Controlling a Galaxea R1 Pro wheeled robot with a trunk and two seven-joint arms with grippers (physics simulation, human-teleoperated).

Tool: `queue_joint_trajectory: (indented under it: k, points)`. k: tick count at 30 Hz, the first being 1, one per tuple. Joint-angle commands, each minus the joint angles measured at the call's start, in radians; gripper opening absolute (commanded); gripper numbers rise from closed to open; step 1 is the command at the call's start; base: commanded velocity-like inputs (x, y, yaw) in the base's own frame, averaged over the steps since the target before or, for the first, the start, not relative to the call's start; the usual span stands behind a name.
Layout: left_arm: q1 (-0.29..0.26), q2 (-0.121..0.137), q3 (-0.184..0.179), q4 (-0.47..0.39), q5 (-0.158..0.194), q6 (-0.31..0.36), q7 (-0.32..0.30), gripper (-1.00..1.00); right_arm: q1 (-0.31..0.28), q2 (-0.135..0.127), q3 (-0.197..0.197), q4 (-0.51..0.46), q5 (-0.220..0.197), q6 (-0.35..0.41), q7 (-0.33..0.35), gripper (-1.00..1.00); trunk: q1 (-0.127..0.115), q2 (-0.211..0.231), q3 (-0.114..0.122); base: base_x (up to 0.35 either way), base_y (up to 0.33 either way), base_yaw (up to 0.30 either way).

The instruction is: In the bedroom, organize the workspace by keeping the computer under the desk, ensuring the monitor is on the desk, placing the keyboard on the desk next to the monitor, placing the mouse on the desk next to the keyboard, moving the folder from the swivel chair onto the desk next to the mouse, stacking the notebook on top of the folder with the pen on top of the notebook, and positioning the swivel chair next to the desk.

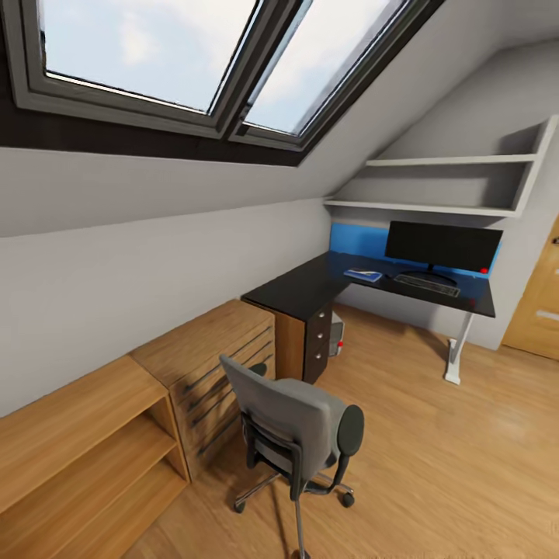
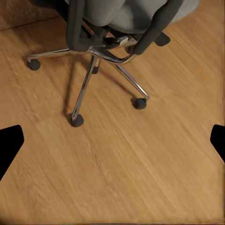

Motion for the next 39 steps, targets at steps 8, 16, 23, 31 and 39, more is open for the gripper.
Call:
queue_joint_trajectory:
  k: [8,16,23,31,39]
  points:
    - [0.0,0.0,-0.009,0.0,0.006,-0.003,0.006,1.0,0.0,0.0,0.009,0.001,-0.002,-0.002,-0.006,1.0,0.0,-0.001,-0.001,0.0,0.024,-0.264]
    - [0.0,0.0,-0.009,0.0,0.006,-0.003,0.006,1.0,0.0,-0.001,0.009,0.001,-0.002,-0.002,-0.005,1.0,0.0,-0.001,-0.002,0.0,0.178,-0.264]
    - [0.0,0.0,-0.009,0.0,0.006,-0.003,0.006,1.0,0.0,-0.001,0.009,0.001,-0.002,-0.002,-0.005,1.0,0.0,-0.001,-0.002,0.0,0.258,-0.264]
    - [0.0,0.0,-0.009,0.0,0.006,-0.003,0.006,1.0,0.0,-0.001,0.009,0.001,-0.002,-0.002,-0.004,1.0,0.0,-0.001,-0.002,0.0,0.082,-0.264]
    - [0.0,0.0,-0.009,0.0,0.006,-0.003,0.006,1.0,0.0,-0.001,0.009,0.001,-0.002,-0.003,-0.004,1.0,0.0,-0.001,-0.002,0.0,0.129,-0.264]
